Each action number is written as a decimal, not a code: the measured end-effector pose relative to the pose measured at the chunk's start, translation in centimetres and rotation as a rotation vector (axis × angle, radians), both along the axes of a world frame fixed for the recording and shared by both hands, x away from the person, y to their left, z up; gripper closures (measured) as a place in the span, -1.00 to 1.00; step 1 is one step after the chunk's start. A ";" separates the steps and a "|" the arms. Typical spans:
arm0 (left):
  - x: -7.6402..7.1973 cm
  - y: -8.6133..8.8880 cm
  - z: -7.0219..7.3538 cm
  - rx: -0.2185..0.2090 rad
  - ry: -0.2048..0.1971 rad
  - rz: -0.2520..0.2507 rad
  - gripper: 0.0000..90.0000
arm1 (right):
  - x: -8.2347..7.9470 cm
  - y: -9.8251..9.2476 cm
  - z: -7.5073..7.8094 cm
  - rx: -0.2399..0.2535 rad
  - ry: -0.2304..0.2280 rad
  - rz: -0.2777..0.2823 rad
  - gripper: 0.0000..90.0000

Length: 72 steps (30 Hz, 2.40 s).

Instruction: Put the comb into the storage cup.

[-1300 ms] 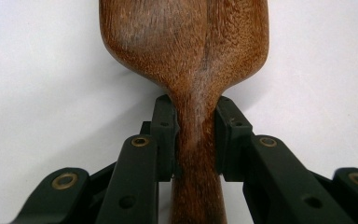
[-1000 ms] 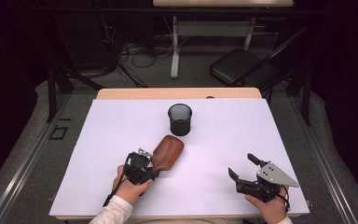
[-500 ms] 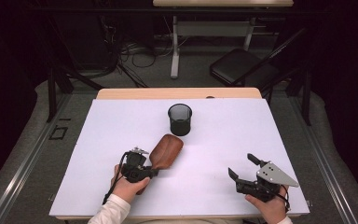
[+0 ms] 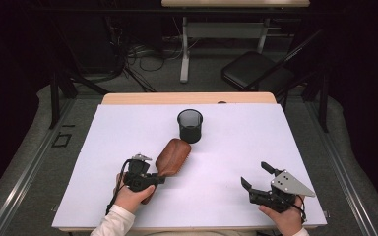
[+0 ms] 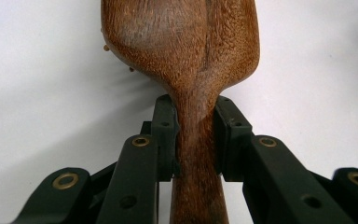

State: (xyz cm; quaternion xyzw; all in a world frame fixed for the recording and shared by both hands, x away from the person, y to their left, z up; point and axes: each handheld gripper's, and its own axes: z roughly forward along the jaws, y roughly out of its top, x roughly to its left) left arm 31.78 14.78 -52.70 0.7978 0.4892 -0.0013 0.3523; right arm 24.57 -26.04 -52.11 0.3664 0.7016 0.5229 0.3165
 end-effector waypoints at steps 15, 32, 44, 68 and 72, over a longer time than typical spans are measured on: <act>-0.5 1.1 1.4 -0.045 -0.041 0.010 0.61 | 0.1 0.2 -0.2 -0.014 0.022 0.008 -0.67; -0.6 1.0 2.8 -0.055 -0.071 -0.029 0.61 | 0.5 0.5 -0.5 -0.032 0.068 0.022 -0.66; 0.1 0.8 3.9 -0.058 -0.080 -0.052 0.61 | 1.4 1.0 0.3 -0.032 0.112 0.022 -0.67; 1.8 -0.9 5.9 -0.076 -0.110 -0.098 0.61 | 6.3 2.1 3.3 0.036 0.328 0.003 -0.67; 2.3 -1.4 6.2 -0.075 -0.112 -0.113 0.61 | 7.5 2.7 4.0 0.054 0.365 -0.001 -0.67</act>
